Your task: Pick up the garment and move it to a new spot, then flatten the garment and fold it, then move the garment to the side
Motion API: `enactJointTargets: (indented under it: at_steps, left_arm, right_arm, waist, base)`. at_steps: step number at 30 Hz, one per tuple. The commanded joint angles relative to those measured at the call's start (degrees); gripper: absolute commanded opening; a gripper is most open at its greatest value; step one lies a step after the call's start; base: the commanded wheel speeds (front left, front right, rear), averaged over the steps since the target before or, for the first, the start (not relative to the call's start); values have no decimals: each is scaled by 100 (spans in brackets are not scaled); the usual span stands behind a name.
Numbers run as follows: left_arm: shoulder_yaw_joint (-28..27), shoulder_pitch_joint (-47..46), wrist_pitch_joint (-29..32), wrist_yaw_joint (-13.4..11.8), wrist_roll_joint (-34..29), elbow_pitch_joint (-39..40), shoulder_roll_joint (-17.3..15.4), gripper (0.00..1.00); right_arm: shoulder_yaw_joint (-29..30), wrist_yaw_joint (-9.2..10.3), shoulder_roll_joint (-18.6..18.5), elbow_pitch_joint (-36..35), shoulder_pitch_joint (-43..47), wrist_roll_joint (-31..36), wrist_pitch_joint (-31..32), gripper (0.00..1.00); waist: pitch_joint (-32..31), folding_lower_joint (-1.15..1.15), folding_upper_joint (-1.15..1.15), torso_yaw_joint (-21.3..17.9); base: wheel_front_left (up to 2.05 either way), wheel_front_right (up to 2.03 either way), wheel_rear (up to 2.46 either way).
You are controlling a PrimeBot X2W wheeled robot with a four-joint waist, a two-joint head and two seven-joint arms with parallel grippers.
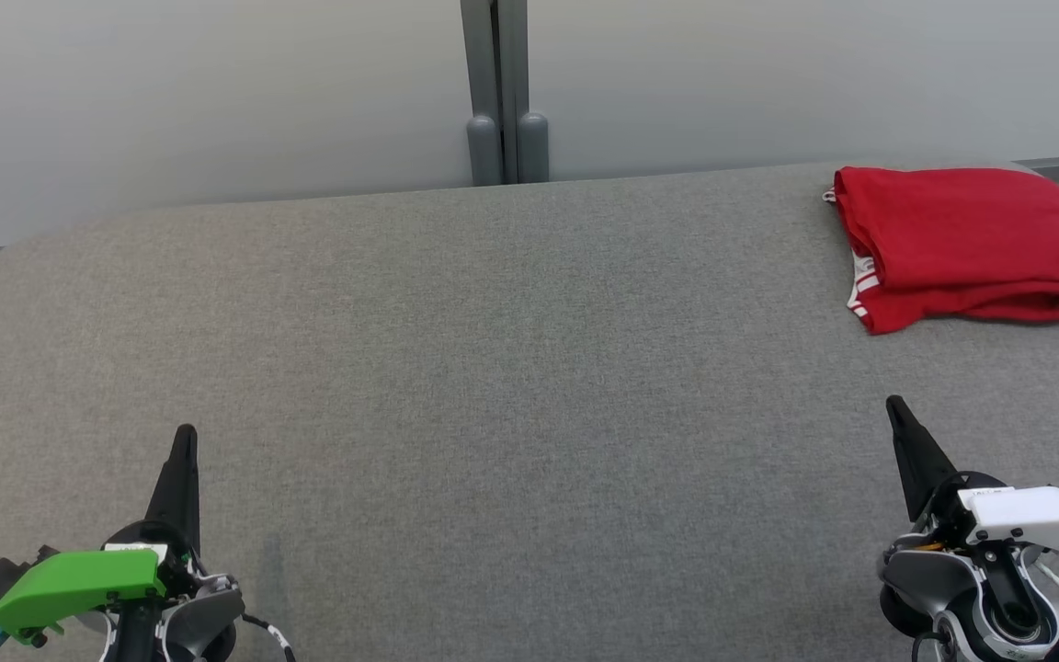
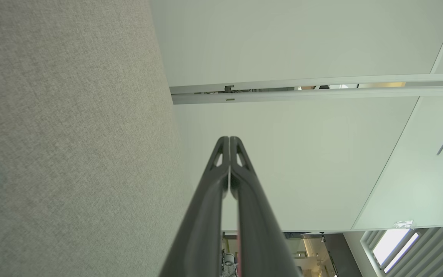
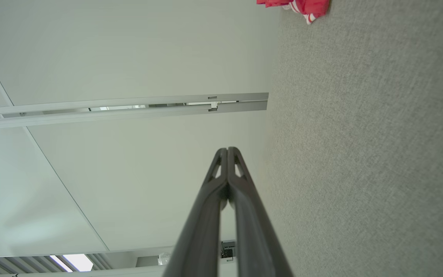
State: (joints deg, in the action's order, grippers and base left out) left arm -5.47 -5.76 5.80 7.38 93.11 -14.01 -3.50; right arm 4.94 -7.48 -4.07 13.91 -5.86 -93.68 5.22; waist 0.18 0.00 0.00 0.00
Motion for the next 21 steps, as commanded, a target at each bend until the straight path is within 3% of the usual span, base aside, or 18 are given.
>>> enactJointTargets:
  at_steps: [1, 21]
  left_arm:
    - [-21, -81, 4, 34, 24, -8, -25, 0]
    - [-48, -79, 27, 33, -15, -8, -3, 0]
  right_arm:
    - [18, -2, 10, 10, -41, -9, 23, 0]
    - [55, -2, 38, 13, -44, 38, 53, 0]
  waist:
    - [0, 0, 0, 0]
    - [0, 0, 0, 0]
  base:
    - [0, 0, 0]
    - [0, 0, 0]
